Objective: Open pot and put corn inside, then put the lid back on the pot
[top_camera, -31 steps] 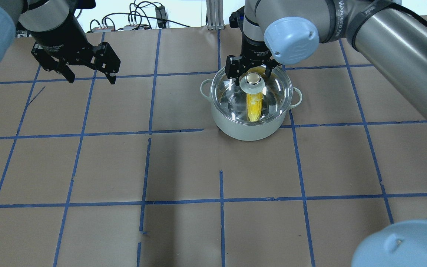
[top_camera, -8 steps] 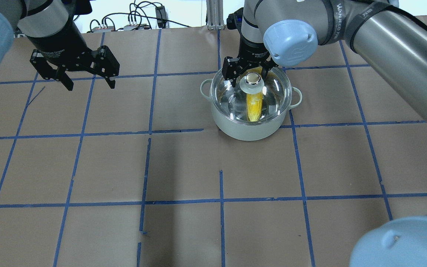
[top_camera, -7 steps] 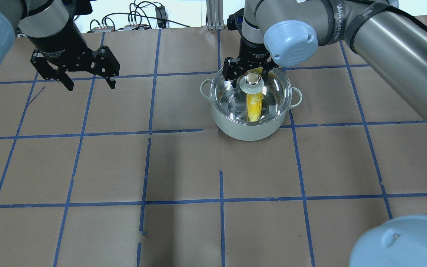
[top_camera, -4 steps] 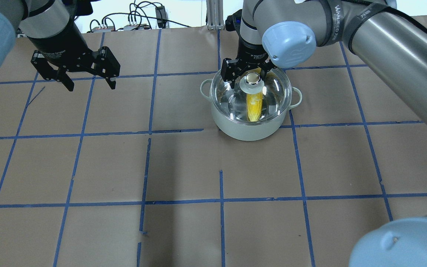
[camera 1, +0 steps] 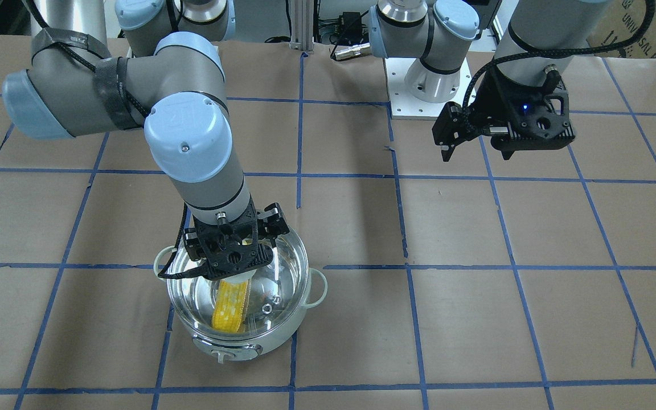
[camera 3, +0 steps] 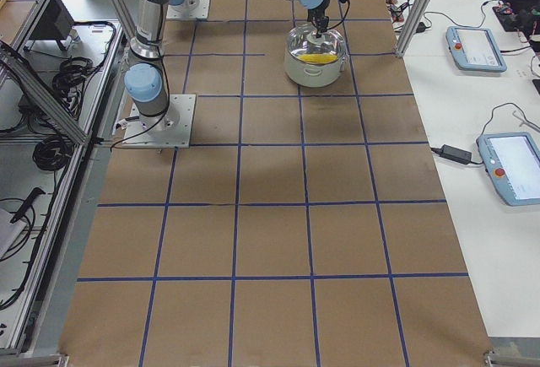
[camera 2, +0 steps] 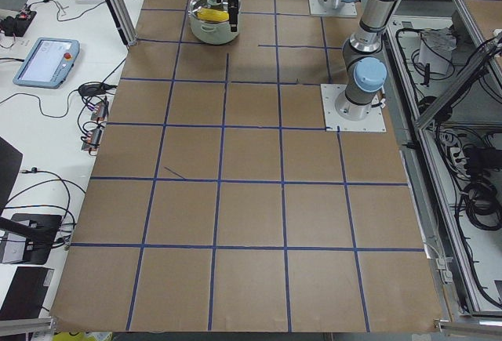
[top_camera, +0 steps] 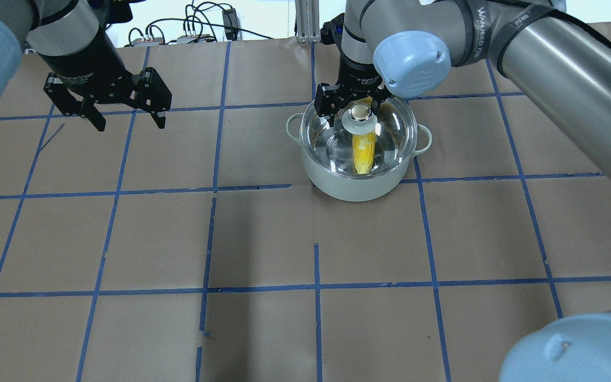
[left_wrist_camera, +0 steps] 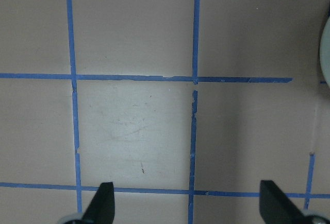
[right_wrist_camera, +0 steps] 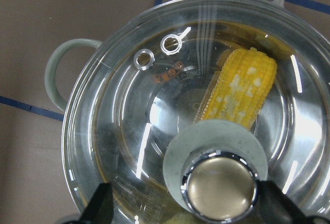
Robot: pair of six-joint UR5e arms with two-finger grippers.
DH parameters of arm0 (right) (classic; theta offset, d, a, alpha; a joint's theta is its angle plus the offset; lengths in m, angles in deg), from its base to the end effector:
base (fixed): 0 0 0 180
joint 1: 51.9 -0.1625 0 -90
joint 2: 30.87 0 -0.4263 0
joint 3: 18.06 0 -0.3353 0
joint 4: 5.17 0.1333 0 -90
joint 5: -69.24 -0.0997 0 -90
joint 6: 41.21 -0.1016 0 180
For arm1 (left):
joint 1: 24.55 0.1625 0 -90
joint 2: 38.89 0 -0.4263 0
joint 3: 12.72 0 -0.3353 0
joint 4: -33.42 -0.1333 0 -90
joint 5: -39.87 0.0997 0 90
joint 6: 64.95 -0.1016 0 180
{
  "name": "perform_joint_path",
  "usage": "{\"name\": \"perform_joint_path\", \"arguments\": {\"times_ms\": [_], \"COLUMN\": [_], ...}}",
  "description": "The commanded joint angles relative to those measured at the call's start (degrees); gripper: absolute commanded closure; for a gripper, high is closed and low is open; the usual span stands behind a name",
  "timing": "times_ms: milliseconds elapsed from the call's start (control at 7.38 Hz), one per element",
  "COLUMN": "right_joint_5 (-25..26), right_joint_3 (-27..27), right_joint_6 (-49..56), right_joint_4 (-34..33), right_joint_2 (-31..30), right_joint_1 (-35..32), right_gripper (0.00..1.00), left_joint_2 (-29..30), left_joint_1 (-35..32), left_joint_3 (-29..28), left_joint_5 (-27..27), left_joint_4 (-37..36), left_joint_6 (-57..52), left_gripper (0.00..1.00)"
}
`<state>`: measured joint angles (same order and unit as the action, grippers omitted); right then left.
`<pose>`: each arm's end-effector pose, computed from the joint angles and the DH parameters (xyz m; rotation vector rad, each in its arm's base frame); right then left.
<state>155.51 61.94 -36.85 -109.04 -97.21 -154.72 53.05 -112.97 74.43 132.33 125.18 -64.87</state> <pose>0.2689 -0.5510 0.3728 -0.4597 3.0419 0.0018 -0.1165 -0.4513 0.4909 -0.0444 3.0984 0.0239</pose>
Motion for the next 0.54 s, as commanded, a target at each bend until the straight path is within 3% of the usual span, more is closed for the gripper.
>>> {"name": "perform_joint_path", "arguments": {"times_ms": [0,406], "right_joint_5": [0.21,0.82], "right_joint_3": [-0.72,-0.47], "right_joint_6": [0.73,0.56], "right_joint_4": [0.42,0.86], "right_joint_2": [-0.45,-2.98], "right_joint_1": [1.12,1.13], "right_gripper": [0.00,0.00], "left_joint_2": [-0.36,-0.37], "left_joint_1": [0.00,0.00], "left_joint_3": [0.21,0.13], "left_joint_5": [0.00,0.00], "left_joint_4": [0.00,0.00], "left_joint_6": [0.00,0.00], "left_gripper": [0.01,0.01]}}
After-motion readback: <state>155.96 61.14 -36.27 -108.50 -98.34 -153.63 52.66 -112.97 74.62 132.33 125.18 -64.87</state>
